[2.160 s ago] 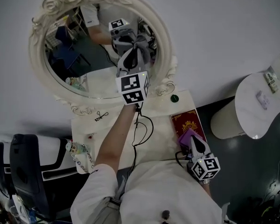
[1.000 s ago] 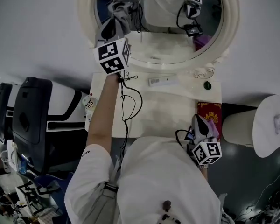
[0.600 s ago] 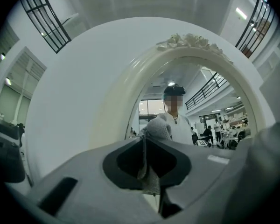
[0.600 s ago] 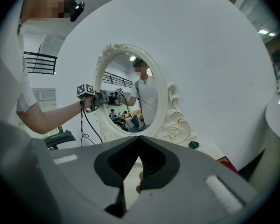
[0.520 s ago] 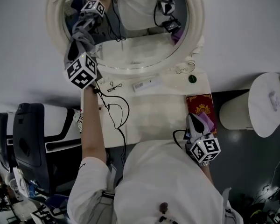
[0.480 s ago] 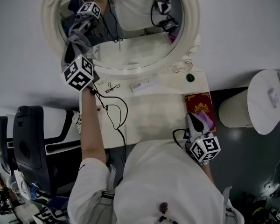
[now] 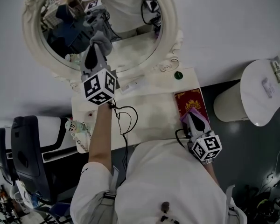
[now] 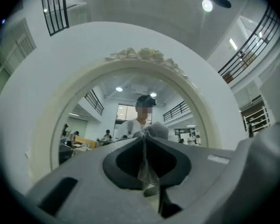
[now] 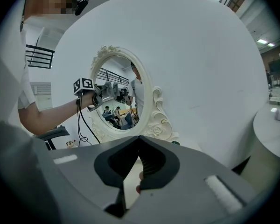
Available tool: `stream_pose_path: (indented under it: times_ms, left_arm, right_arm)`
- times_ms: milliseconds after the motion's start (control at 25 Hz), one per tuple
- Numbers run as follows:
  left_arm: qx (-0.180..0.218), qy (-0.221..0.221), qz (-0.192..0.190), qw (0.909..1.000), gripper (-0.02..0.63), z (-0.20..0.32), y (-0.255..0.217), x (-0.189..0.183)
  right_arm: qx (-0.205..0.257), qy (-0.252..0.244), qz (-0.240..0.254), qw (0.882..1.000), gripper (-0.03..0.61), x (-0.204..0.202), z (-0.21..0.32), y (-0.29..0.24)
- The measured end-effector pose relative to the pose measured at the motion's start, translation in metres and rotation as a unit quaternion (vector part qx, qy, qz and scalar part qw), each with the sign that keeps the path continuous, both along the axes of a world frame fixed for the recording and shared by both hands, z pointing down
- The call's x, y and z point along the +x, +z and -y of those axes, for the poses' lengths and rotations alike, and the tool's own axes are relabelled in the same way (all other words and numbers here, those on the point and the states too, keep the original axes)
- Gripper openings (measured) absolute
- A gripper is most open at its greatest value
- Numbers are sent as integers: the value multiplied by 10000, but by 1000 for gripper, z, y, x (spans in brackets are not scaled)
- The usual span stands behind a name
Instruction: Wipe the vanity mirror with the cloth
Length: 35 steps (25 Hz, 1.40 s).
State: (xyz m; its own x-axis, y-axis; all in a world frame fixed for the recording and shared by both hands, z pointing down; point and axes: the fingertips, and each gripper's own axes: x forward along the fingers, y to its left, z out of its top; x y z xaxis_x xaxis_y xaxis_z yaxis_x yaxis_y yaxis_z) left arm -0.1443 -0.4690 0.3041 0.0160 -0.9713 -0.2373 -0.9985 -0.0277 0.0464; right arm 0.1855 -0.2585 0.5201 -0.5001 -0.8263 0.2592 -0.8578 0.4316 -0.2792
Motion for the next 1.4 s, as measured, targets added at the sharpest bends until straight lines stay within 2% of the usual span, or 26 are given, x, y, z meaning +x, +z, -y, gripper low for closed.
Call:
stream_pose_path:
  times_ms: [160, 320, 480, 640, 760, 960, 1200, 1400]
  left_arm:
    - [-81, 708, 99, 9974, 23, 15, 15, 78]
    - [-285, 1059, 108, 9939, 23, 29, 37, 138]
    - [-384, 1237, 131, 9915, 23, 44, 49, 176]
    - [-517, 1168, 293, 9914, 23, 62, 61, 192]
    - [-601, 1023, 326, 9924, 23, 71, 68, 186]
    - [-659, 786, 305, 9943, 23, 71, 68, 152]
    - [-660, 359, 253, 9969, 23, 59, 69, 85]
    - [-741, 52, 375, 9965, 24, 49, 75, 26]
  right_arm:
    - [9, 173, -42, 9998, 8, 17, 0, 0]
    - [-39, 239, -107, 9996, 8, 31, -4, 3]
    - [-74, 462, -72, 9989, 8, 48, -8, 6]
    - [-139, 781, 71, 9968, 8, 65, -11, 8]
    - [-146, 897, 165, 9957, 8, 68, -11, 7]
    - [-196, 653, 178, 9975, 8, 48, -5, 8]
    - [-193, 149, 128, 9996, 8, 4, 6, 5]
    - [-224, -169, 121, 9995, 8, -32, 12, 6]
